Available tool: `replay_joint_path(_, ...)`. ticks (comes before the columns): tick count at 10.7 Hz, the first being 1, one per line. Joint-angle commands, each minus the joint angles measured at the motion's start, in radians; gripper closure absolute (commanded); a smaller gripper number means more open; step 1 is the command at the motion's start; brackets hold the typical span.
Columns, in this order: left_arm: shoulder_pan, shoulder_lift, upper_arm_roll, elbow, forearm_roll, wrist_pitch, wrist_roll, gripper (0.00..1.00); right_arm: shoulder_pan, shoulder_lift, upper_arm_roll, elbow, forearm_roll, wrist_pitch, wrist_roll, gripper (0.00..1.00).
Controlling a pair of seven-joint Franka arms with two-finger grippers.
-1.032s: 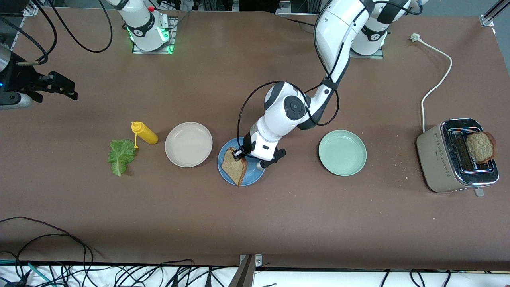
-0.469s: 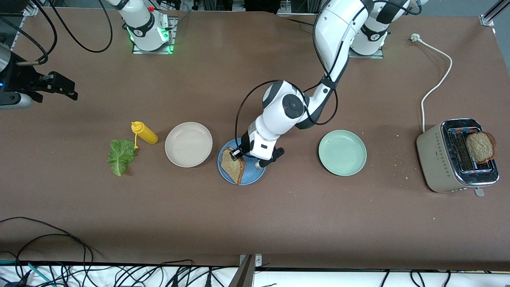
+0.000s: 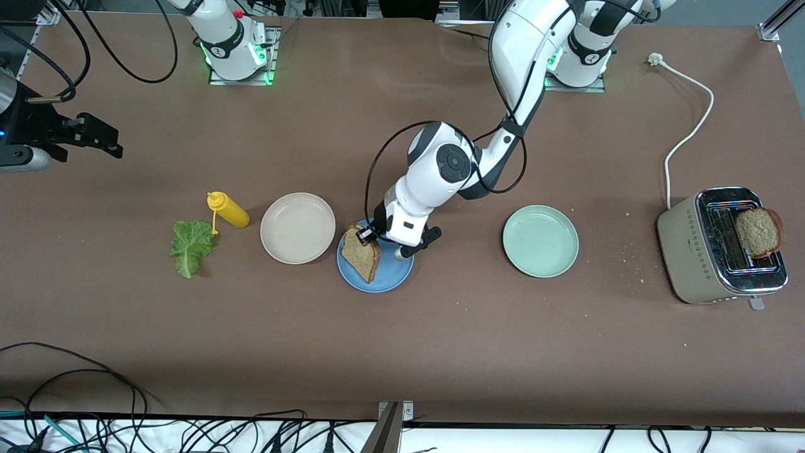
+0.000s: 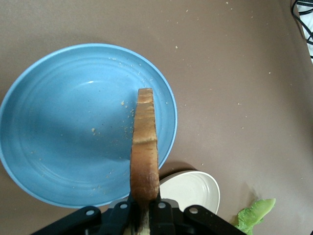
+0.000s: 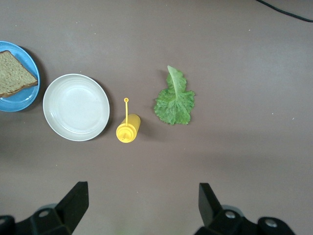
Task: Make sandwich in blue plate with both arms
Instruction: 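Lower the bread onto the blue plate and open the left gripper, then withdraw the left gripper back toward the toaster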
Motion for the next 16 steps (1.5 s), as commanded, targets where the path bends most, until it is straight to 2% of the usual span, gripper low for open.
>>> replay_joint_path(1,-0.003,0.005,0.013,0.004,-0.036,-0.019,0.011,0.88,-0.004,-0.01,0.002,-0.006,0.016,0.003,0.01,0.0)
replay_joint_path(2,-0.001,0.007,0.013,0.003,-0.032,-0.019,0.011,0.81,-0.004,-0.01,0.002,-0.006,0.017,0.003,0.01,0.0)
replay_joint_path(4,0.002,0.005,0.015,0.001,-0.032,-0.022,0.006,0.36,-0.004,-0.01,0.002,-0.006,0.016,0.003,0.01,0.0)
replay_joint_path(5,0.003,0.004,0.018,0.0,-0.032,-0.025,0.005,0.18,-0.004,-0.01,0.002,-0.006,0.017,0.003,0.01,0.0)
replay_joint_path(6,0.005,0.004,0.026,0.0,-0.027,-0.055,0.005,0.05,-0.004,-0.01,0.002,-0.006,0.017,0.003,0.01,0.0)
replay_joint_path(7,0.012,0.001,0.036,0.0,-0.026,-0.086,0.008,0.0,-0.004,-0.01,0.002,-0.006,0.017,0.003,0.01,0.0)
replay_joint_path(10,0.07,-0.021,0.049,0.004,-0.023,-0.244,0.013,0.0,-0.004,-0.01,0.002,-0.006,0.017,0.003,0.01,0.0)
replay_joint_path(13,0.155,-0.079,0.049,0.004,0.059,-0.42,0.014,0.0,-0.004,-0.01,0.002,-0.006,0.017,0.003,0.011,0.0)
replay_joint_path(16,0.28,-0.184,0.047,-0.002,0.178,-0.639,0.073,0.0,-0.004,-0.01,0.002,-0.006,0.017,0.003,0.01,0.0)
